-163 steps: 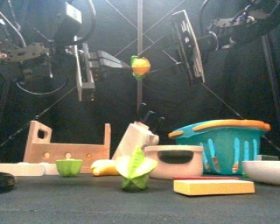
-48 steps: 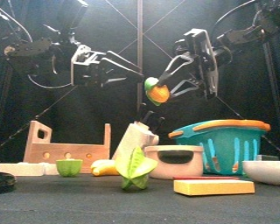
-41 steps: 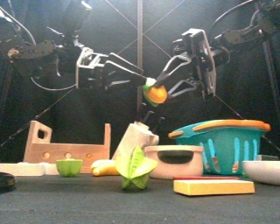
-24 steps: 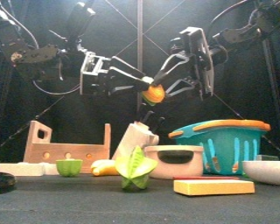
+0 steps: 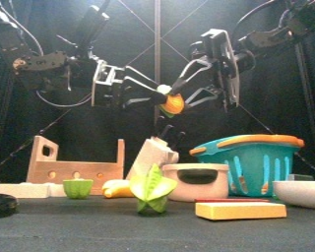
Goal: Remove corn husk
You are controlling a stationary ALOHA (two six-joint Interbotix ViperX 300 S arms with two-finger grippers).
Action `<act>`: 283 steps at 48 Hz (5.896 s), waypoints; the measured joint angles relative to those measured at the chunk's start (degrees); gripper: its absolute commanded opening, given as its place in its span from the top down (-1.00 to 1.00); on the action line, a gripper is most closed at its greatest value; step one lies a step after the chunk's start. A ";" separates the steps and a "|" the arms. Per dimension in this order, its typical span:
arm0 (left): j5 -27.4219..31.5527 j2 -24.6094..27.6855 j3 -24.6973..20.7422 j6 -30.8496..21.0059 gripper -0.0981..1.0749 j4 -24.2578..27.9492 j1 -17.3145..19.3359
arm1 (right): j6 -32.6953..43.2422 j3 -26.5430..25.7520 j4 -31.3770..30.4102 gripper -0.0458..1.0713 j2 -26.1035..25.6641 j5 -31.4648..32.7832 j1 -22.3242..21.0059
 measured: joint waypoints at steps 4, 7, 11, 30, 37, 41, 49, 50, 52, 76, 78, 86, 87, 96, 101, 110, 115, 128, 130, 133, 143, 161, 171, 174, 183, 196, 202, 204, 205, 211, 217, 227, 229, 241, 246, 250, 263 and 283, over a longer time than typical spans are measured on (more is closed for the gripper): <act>0.00 0.00 0.00 0.00 -0.81 0.09 -0.09 | 0.00 0.09 0.00 -0.16 -0.09 0.00 0.00; 0.00 0.00 0.00 0.00 -0.74 0.18 -0.18 | 0.00 0.00 0.00 -0.16 -0.09 0.00 0.09; 0.00 0.09 0.00 0.18 -0.64 0.53 -0.18 | -0.09 0.09 0.00 -0.16 0.00 0.00 0.09; 0.09 0.00 0.00 0.18 -0.50 0.62 -0.18 | 0.00 0.09 0.00 -0.16 0.00 0.70 0.09; 0.09 0.00 0.00 0.18 -0.50 0.62 -0.26 | 0.00 0.09 0.00 -0.16 0.09 1.14 0.44; 0.09 0.00 0.09 0.18 -0.50 0.62 -0.26 | 0.09 0.00 -0.09 -0.16 0.44 1.85 0.62; -0.44 0.00 0.09 0.18 -0.50 0.62 -0.26 | 0.09 -0.26 -0.09 -0.16 1.14 2.72 0.88; -0.53 0.00 0.09 0.18 -0.50 0.62 -0.26 | 0.09 -0.35 -0.09 -0.16 1.14 2.72 0.97; -0.79 0.00 0.18 0.18 -0.50 0.53 -0.26 | 0.09 -0.35 -0.09 -0.16 1.14 2.72 0.97; -2.46 -0.09 0.26 0.18 -0.50 0.44 -0.35 | 0.18 -0.88 0.18 -0.16 1.23 2.90 1.05; -2.64 -0.09 0.35 0.18 -0.50 0.44 -0.35 | 0.18 -0.97 0.26 -0.16 1.23 2.90 1.05; -3.60 -0.09 0.26 1.67 -0.40 1.05 -0.44 | 0.26 -1.14 0.35 -0.16 1.23 2.90 0.97; -3.60 0.00 0.26 1.76 -0.38 1.05 -0.53 | 0.18 -1.14 0.35 -0.16 1.23 2.90 1.05; -3.78 0.79 -0.44 2.72 -0.18 1.32 -0.62 | 0.26 -1.32 0.35 -0.16 1.41 2.90 0.97; -3.96 1.32 -0.88 3.34 -0.08 1.05 -0.62 | 0.18 -1.32 0.35 -0.16 1.58 2.90 1.05; -5.01 1.32 -1.14 4.57 0.04 1.05 -0.53 | 0.26 -1.32 0.44 -0.16 1.67 2.90 1.32; -5.54 1.32 -1.23 4.66 0.05 1.05 -0.53 | 0.26 -1.32 0.62 -0.16 1.67 2.99 1.32; -7.56 1.32 -1.05 4.57 0.05 0.00 -0.53 | 0.18 -1.32 0.88 -0.16 1.76 3.08 1.23; -8.09 1.32 -0.88 4.57 0.06 -0.70 -0.53 | 0.09 -1.32 0.79 -0.17 1.76 3.25 1.23; -8.79 1.32 -0.62 4.57 0.05 -1.93 -0.62 | -0.09 -1.32 0.53 -0.19 1.67 3.25 1.23; -9.40 1.14 0.26 4.39 0.05 -5.71 -0.35 | 0.00 1.05 -1.23 -0.22 -0.53 1.49 1.23; -12.04 -0.53 -2.99 -0.88 0.06 -18.90 -1.23 | -0.09 12.30 6.59 -0.68 -10.11 -22.50 -2.11; -13.97 -0.26 -4.75 -8.09 0.05 -19.42 -2.11 | -0.09 10.90 7.21 -0.74 -7.38 -24.61 -2.81; -14.06 -0.26 -4.92 -10.11 0.06 -18.72 -2.29 | -0.18 10.02 7.12 -0.74 -6.24 -24.70 -3.60; -14.06 0.00 -5.27 -13.71 0.05 -16.17 -2.46 | -0.44 7.29 5.45 -0.74 -3.52 -25.14 -5.45; -14.15 0.70 -5.89 -14.50 0.05 -15.73 -2.55 | -0.53 4.39 4.04 -0.74 -0.97 -25.40 -7.03; -14.15 1.41 -6.42 -14.41 0.05 -15.73 -2.46 | -0.53 3.87 3.60 -0.71 -0.35 -25.84 -7.29; -14.15 1.58 -6.59 -14.50 0.05 -15.73 -2.55 | -0.53 3.78 3.52 -0.69 -0.26 -26.02 -7.38; -14.15 1.76 -6.68 -14.50 0.05 -15.82 -2.55 | -0.44 3.78 3.52 -0.69 -0.26 -26.02 -7.38; -14.06 1.93 -6.68 -14.50 0.05 -15.73 -2.55 | -0.18 3.78 3.52 -0.59 -0.18 -26.10 -7.38; -14.15 1.93 -6.68 -14.50 0.05 -15.82 -2.37 | -0.09 3.87 3.52 -0.41 -0.18 -26.10 -7.47; -14.15 1.93 -6.59 -14.24 0.02 -15.82 -2.29 | 0.09 3.87 3.87 -0.22 -0.18 -25.84 -7.56; -14.15 1.93 -6.50 -14.15 0.00 -15.73 -2.20 | 0.09 3.87 4.13 -0.21 -0.18 -25.22 -7.56; -14.15 1.93 -5.27 -13.97 -0.48 -10.11 -2.02 | 0.18 3.78 5.10 -0.21 0.09 -20.92 -7.56; -14.15 1.93 -5.27 -13.97 -0.67 -8.61 -2.11 | 0.18 3.60 5.19 -0.21 0.09 -20.57 -7.56; -14.15 2.02 -5.27 -13.97 -0.71 -8.35 -2.11 | 0.26 3.60 5.19 -0.21 0.09 -20.39 -7.47; -14.15 2.81 -5.27 -13.89 -0.58 -8.26 -1.85 | 0.18 3.34 4.83 -0.21 0.62 -19.42 -7.29; -14.41 2.90 -4.92 -13.71 0.12 -8.26 -1.23 | 0.26 3.16 4.48 -0.21 0.79 -17.40 -6.42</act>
